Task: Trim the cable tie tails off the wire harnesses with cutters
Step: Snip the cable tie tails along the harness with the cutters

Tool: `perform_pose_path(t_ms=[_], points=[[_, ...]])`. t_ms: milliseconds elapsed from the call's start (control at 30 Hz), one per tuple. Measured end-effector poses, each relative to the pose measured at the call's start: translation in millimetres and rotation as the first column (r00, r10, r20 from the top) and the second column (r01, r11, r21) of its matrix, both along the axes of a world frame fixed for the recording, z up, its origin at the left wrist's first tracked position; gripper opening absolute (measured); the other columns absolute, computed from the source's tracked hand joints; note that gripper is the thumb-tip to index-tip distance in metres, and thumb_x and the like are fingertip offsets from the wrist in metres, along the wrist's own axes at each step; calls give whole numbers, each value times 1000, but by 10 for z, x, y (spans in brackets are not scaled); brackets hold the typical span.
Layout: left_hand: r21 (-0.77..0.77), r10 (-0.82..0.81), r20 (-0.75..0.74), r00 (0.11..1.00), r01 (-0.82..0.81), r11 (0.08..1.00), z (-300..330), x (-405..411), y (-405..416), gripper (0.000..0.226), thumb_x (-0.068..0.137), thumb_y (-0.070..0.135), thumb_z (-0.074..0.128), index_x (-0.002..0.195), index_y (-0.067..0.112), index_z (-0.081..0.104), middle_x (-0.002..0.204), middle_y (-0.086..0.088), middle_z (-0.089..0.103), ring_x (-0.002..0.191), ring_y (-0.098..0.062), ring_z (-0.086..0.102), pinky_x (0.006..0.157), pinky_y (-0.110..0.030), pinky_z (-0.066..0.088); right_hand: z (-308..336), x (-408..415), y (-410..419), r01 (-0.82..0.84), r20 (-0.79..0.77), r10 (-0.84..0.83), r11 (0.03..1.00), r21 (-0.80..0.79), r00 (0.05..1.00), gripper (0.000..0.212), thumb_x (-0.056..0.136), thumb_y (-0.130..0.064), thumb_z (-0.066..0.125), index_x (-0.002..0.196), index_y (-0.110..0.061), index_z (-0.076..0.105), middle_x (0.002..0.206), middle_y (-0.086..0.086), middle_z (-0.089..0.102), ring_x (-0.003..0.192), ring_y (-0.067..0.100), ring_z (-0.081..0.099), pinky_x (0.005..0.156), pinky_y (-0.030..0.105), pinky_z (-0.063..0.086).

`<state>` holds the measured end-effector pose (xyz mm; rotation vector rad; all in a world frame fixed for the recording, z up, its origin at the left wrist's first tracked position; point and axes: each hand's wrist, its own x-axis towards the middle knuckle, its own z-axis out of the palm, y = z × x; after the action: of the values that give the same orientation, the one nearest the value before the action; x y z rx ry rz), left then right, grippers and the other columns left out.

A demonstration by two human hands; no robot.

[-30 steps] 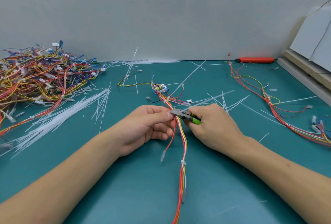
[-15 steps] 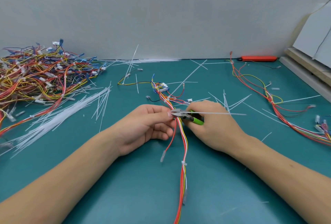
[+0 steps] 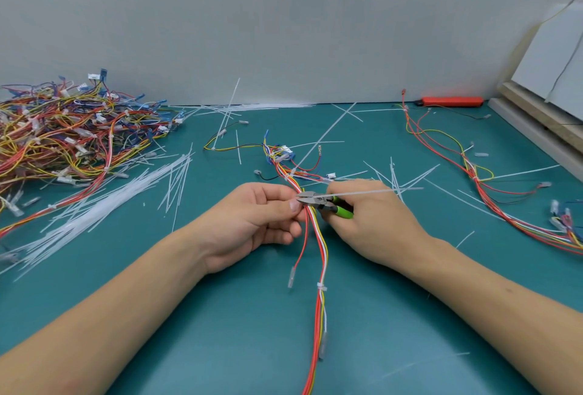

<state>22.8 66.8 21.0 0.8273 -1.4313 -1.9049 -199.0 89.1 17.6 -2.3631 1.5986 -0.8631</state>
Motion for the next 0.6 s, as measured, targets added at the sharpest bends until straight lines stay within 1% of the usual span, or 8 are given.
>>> perform_pose_path(t_ms=[67, 133, 233, 367, 433, 500, 600], points=[[-2, 6, 2, 1000, -6, 1000, -4, -3, 1, 11, 90, 16, 69, 95, 7, 70, 87, -8, 68, 67, -13, 64, 62, -23, 55, 3, -12, -3, 19, -15, -18, 999, 38, 1000, 28, 84, -37, 50, 69, -14, 47, 60, 0, 48, 66, 24, 48, 59, 40, 42], [-5, 6, 7, 1000, -6, 1000, -3, -7, -3, 12, 90, 17, 69, 96, 6, 70, 86, -7, 68, 67, -13, 64, 62, -23, 55, 10, -19, -13, 30, -42, -28, 998, 59, 999, 32, 87, -38, 53, 70, -11, 49, 58, 4, 48, 65, 29, 48, 59, 43, 46], [3, 3, 1, 1000, -3, 1000, 10, -14, -1, 14, 91, 18, 69, 96, 6, 70, 85, -6, 68, 67, -13, 64, 61, -22, 55, 10, -13, -12, 49, -43, -46, 997, 60, 998, 31, 91, -31, 59, 70, -12, 49, 56, 5, 47, 63, 30, 47, 59, 44, 47], [3, 1, 2, 1000, -1, 1000, 20, -18, 7, 18, 92, 19, 69, 102, 3, 68, 87, -6, 67, 67, -14, 63, 61, -22, 54, 8, -13, -6, 62, -32, -60, 996, 65, 998, 30, 92, -30, 61, 71, -10, 52, 57, 6, 48, 63, 32, 47, 59, 45, 47], [4, 0, 6, 1000, 0, 1000, 26, -21, 11, 16, 92, 19, 68, 99, 5, 69, 87, -7, 67, 67, -14, 64, 62, -22, 54, 2, -17, -5, 60, -16, -59, 996, 59, 998, 31, 92, -30, 62, 71, -10, 52, 57, 6, 48, 64, 31, 47, 60, 45, 47], [5, 0, 11, 1000, 0, 1000, 28, -19, 15, 12, 93, 19, 68, 95, 7, 70, 88, -7, 67, 68, -15, 64, 62, -23, 54, 3, -15, -3, 49, 10, -49, 998, 47, 999, 29, 90, -31, 62, 71, -12, 53, 61, 3, 51, 67, 28, 50, 63, 46, 48], [5, -3, 13, 1000, 3, 1000, 32, -17, 15, 10, 95, 17, 66, 92, 10, 72, 87, -7, 67, 68, -14, 64, 62, -23, 55, 16, -6, -6, 13, 11, -14, 999, 43, 1000, 20, 90, -34, 61, 80, -17, 64, 75, -4, 61, 81, 24, 54, 76, 45, 49]])
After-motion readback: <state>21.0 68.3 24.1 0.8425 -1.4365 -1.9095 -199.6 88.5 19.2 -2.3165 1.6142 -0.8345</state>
